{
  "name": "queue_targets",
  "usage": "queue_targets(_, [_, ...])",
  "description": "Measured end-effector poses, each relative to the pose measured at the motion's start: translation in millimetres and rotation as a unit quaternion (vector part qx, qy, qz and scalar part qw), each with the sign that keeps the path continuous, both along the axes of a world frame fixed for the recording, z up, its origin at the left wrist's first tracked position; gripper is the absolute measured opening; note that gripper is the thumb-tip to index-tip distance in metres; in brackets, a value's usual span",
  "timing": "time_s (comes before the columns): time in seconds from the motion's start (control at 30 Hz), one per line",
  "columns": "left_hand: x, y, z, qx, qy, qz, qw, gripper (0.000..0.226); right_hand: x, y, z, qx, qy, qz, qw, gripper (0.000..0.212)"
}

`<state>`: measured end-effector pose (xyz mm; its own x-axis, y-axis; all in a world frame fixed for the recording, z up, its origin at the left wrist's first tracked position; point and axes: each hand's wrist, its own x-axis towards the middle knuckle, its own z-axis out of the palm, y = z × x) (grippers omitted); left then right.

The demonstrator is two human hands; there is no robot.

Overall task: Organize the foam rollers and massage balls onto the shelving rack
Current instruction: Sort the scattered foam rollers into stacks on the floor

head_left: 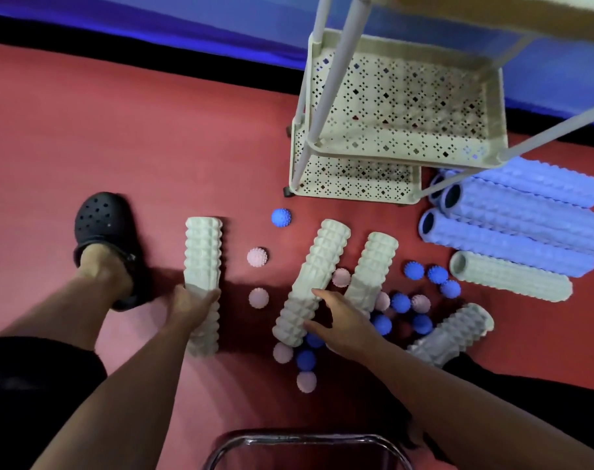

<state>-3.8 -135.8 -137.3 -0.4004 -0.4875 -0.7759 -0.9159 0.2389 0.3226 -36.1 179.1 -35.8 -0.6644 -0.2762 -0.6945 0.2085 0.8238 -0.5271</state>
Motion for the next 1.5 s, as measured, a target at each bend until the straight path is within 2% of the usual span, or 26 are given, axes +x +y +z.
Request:
queue_targets(0.13, [-3, 12, 30, 0.048, 0.006, 0.009, 0.999, 0.034, -6, -5, 5, -0.019, -0.001, -0.009, 1.000, 0.073])
queue_targets(0.2, [0, 21, 47, 0.112, 0.006, 0.039, 0.993, 0.031, -9, -7, 8, -0.035, 0.005, -0.016, 0.999, 0.073])
queue_targets(0.27, [1, 33, 68, 0.181, 0.004, 0.023, 0.983, 0.036, -12, -7, 13, -0.036, 0.014, -0.011, 0.999, 0.074])
queue_targets(0.33, [-3, 46, 87, 0.199, -0.003, -0.074, 0.977, 0.039, -18, -4, 23, -0.030, 0.042, 0.018, 0.999, 0.077])
queue_targets(0.4, [-15, 64, 109, 0.146, -0.008, -0.250, 0.957, 0.037, -24, 5, 34, -0.013, 0.107, 0.103, 0.989, 0.082])
queue_targets(0.47, [-30, 92, 136, 0.113, -0.026, -0.389, 0.914, 0.040, -32, 20, 47, 0.007, 0.159, 0.202, 0.966, 0.088])
queue_targets(0.57, [-48, 148, 165, 0.142, -0.062, -0.504, 0.850, 0.042, -43, 54, 66, 0.020, 0.187, 0.293, 0.938, 0.092])
queue_targets(0.63, [-59, 188, 174, 0.102, -0.014, -0.595, 0.797, 0.055, -47, 83, 77, 0.044, 0.167, 0.307, 0.936, 0.090])
queue_targets(0.7, [-68, 228, 183, 0.044, 0.062, -0.666, 0.742, 0.072, -46, 115, 85, 0.067, 0.101, 0.264, 0.957, 0.086])
queue_targets(0.77, [-76, 268, 189, 0.025, 0.105, -0.699, 0.706, 0.084, -43, 150, 90, 0.073, 0.055, 0.201, 0.975, 0.075])
queue_targets(0.87, [-84, 315, 195, 0.009, 0.157, -0.714, 0.682, 0.081, -39, 199, 101, 0.093, 0.046, 0.153, 0.983, 0.066])
queue_targets(0.97, [-92, 353, 193, -0.036, 0.187, -0.732, 0.655, 0.079, -32, 251, 110, 0.138, 0.071, 0.091, 0.984, 0.068])
queue_targets(1.03, [-97, 371, 190, -0.065, 0.197, -0.726, 0.656, 0.076, -23, 285, 109, 0.157, 0.064, 0.036, 0.985, 0.069])
queue_targets(1.13, [-105, 387, 182, -0.059, 0.209, -0.679, 0.701, 0.068, -7, 327, 89, 0.131, -0.031, -0.150, 0.979, 0.065])
queue_targets(1.2, [-110, 393, 175, -0.054, 0.188, -0.663, 0.723, 0.067, 3, 351, 70, 0.091, -0.062, -0.315, 0.943, 0.071])
queue_targets(1.27, [-110, 394, 163, -0.047, 0.158, -0.647, 0.744, 0.067, 5, 364, 58, 0.056, -0.060, -0.470, 0.879, 0.078])
queue_targets(1.3, [-109, 394, 157, -0.040, 0.147, -0.640, 0.753, 0.066, 2, 368, 49, 0.031, -0.061, -0.546, 0.835, 0.073])
queue_targets(1.37, [-105, 395, 144, -0.033, 0.131, -0.628, 0.767, 0.065, -10, 374, 34, -0.059, -0.091, -0.685, 0.720, 0.067])
queue_targets(1.43, [-103, 396, 134, -0.026, 0.118, -0.613, 0.781, 0.065, -26, 379, 13, -0.175, -0.104, -0.758, 0.620, 0.067])
queue_targets(1.5, [-101, 397, 123, -0.017, 0.113, -0.606, 0.787, 0.065, -45, 385, -2, -0.249, -0.085, -0.798, 0.543, 0.059])
